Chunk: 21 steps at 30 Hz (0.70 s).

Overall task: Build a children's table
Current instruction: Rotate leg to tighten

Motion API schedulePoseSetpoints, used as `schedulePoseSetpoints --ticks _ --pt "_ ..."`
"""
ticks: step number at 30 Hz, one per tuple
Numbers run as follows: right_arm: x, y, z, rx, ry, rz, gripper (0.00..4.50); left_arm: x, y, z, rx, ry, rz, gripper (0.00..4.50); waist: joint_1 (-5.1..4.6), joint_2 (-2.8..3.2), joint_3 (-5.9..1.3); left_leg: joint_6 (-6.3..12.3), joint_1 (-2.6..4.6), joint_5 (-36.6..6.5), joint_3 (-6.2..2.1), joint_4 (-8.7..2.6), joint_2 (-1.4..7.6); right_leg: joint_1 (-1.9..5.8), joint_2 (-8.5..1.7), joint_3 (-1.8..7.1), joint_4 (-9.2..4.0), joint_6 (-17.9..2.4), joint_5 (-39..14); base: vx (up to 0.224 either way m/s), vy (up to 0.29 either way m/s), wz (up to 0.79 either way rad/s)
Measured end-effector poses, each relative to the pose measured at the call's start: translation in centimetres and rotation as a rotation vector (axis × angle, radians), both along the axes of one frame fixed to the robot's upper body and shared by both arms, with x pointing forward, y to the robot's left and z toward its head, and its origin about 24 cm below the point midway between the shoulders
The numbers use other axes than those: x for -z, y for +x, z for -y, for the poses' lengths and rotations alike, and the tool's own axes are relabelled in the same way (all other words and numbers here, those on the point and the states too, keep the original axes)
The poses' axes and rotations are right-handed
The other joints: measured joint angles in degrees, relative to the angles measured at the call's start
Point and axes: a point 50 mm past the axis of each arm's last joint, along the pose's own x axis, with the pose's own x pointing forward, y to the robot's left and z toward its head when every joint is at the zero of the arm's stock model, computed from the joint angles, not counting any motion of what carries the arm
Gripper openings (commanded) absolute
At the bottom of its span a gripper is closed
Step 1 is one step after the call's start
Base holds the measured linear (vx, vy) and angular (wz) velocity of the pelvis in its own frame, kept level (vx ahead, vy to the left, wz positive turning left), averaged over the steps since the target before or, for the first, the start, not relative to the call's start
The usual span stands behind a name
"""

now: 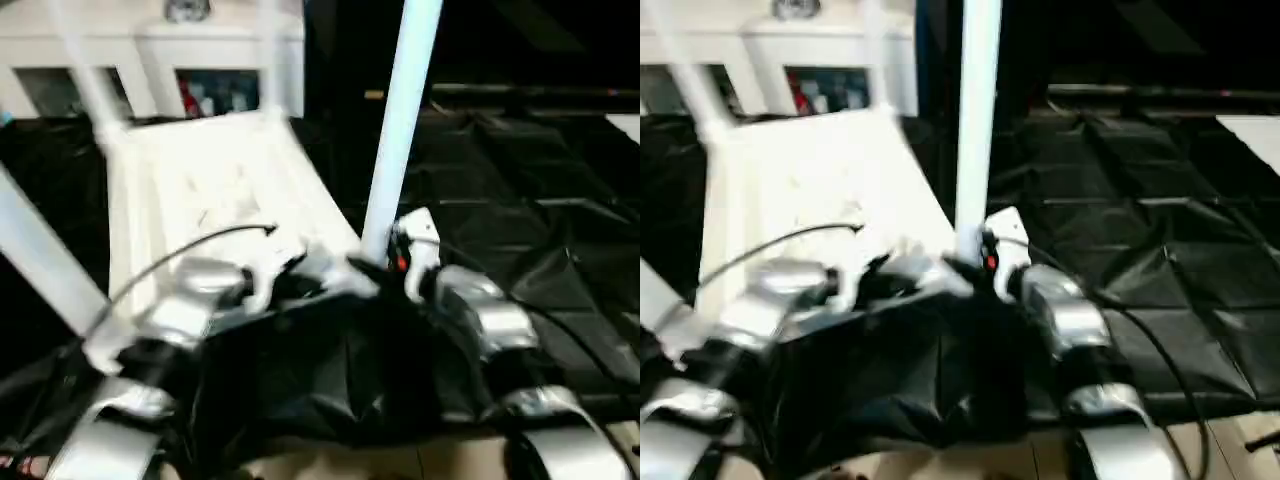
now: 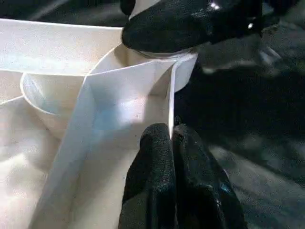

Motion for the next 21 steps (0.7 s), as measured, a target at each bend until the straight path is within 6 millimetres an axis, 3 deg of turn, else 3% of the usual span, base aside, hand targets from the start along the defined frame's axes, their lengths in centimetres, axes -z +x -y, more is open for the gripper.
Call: schedulePoseSetpoints --ticks 2,3,6,7,10,21 --pt "0.0 0.1 -0.1 0.027 -0.002 0.013 2.59 0.0 0.1 0.3 -0.016 -0.006 0.002 0.0 -0.03 0.08 -0.05 0.0 -0.01 0.0 0.02 0.0 0.0 0.0 0.0 0.02 -0.01 0.0 -0.01 0.0 0.0 0.0" --pt "0.1 0.1 -0.2 0.033 -0.002 0.02 3.15 0.0 0.1 0.3 -0.021 -0.008 0.001 0.0 -0.03 0.11 -0.07 0.0 -0.01 0.0 0.03 0.0 0.0 0.0 0.0 0.02 -0.02 0.02 -0.02 0.0 0.0 0.0" --pt "0.2 0.1 -0.4 0.028 -0.007 0.031 3.15 0.0 0.1 0.3 -0.023 -0.007 0.0 0.0 -0.07 0.12 -0.07 0.01 -0.02 0.0 0.04 0.0 0.0 0.0 0.0 0.02 -0.04 0.04 -0.04 0.0 0.0 0.0" --pt "0.2 0.1 -0.4 0.027 -0.007 0.03 3.48 0.0 0.1 0.4 -0.022 -0.007 -0.001 0.0 -0.07 0.12 -0.07 0.01 -0.02 0.0 0.04 0.0 -0.01 0.0 -0.01 0.03 -0.04 0.04 -0.03 0.0 0.0 0.0" --pt "0.1 0.0 -0.4 0.008 -0.001 0.03 3.7 0.0 0.0 0.4 -0.021 -0.005 -0.003 0.0 -0.08 0.12 -0.07 0.01 -0.02 0.0 0.04 0.0 0.0 0.0 0.0 0.02 -0.04 0.04 -0.04 0.0 0.0 0.0" --pt "-0.8 -1.5 2.0 -0.368 -0.067 0.003 3.7 -0.6 -0.6 -1.8 0.136 0.029 -0.044 0.0 0.32 0.04 -0.01 0.02 -0.1 0.0 0.07 0.0 0.02 -0.02 0.01 0.0 -0.12 0.11 -0.13 0.0 0.0 0.0"
